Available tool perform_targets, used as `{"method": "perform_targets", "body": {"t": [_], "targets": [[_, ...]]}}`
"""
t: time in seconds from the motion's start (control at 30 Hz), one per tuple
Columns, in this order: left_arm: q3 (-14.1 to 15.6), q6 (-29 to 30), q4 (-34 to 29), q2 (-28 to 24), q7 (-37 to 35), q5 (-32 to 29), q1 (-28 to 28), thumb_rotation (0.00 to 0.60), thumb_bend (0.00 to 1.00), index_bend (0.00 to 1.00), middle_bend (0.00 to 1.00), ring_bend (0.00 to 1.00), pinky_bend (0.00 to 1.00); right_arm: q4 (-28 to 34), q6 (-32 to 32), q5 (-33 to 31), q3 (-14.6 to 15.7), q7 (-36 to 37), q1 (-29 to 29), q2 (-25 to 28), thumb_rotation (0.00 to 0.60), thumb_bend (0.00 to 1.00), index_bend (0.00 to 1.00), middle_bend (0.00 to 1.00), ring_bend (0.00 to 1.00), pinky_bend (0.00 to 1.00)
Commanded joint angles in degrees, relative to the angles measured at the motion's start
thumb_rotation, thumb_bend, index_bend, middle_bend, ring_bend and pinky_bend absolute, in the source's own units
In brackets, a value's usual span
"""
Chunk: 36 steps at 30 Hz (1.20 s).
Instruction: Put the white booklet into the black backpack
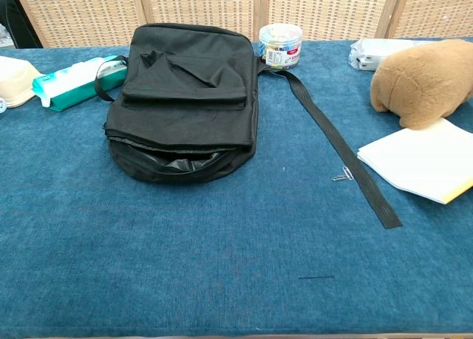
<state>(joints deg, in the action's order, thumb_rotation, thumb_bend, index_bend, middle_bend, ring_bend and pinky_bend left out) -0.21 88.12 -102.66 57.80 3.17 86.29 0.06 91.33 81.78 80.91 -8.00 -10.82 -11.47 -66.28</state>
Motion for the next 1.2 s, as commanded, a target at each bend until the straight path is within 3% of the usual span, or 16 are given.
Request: {"method": "perform_targets", "body": {"t": [0.03,0.37,0.8,1.2], "targets": [[0.1,0.1,-0.1,0.0,-0.1,0.1,0.1,0.600,0.00,0.00,0.00,0.00,0.00,-0.1,0.1,0.2,0.2,-0.2,0.1,-0.1,0.600,0.00,0.00,0.00,0.00,0.00],[0.3,0.5,-0.5,-0.4,-0.2,0.7,0.3,0.600,0.00,0.00,0.00,0.00,0.00,-1.5,-1.6,2.4,1.9,-0.8,-0.6,-0.5,0.600,0.00,0.00,0.00,0.00,0.00],[-0.2,0.2,-1.0,-0.5,0.0,-0.4,0.3,0.600,0.00,0.00,0.00,0.00,0.00,-21.4,-3.1,17.0,8.3,8.0,-4.8,-7.4,0.600,0.00,0.00,0.00,0.00,0.00],[-0.3,-0.6,-1.0,-0.7,-0.8,-1.2,0.1,0.600,0.00,0.00,0.00,0.00,0.00,-34.0,-7.0,22.1,11.0,12.3,-9.8,-16.0,0.600,0.00,0.07,0.00,0.00,0.05]]}}
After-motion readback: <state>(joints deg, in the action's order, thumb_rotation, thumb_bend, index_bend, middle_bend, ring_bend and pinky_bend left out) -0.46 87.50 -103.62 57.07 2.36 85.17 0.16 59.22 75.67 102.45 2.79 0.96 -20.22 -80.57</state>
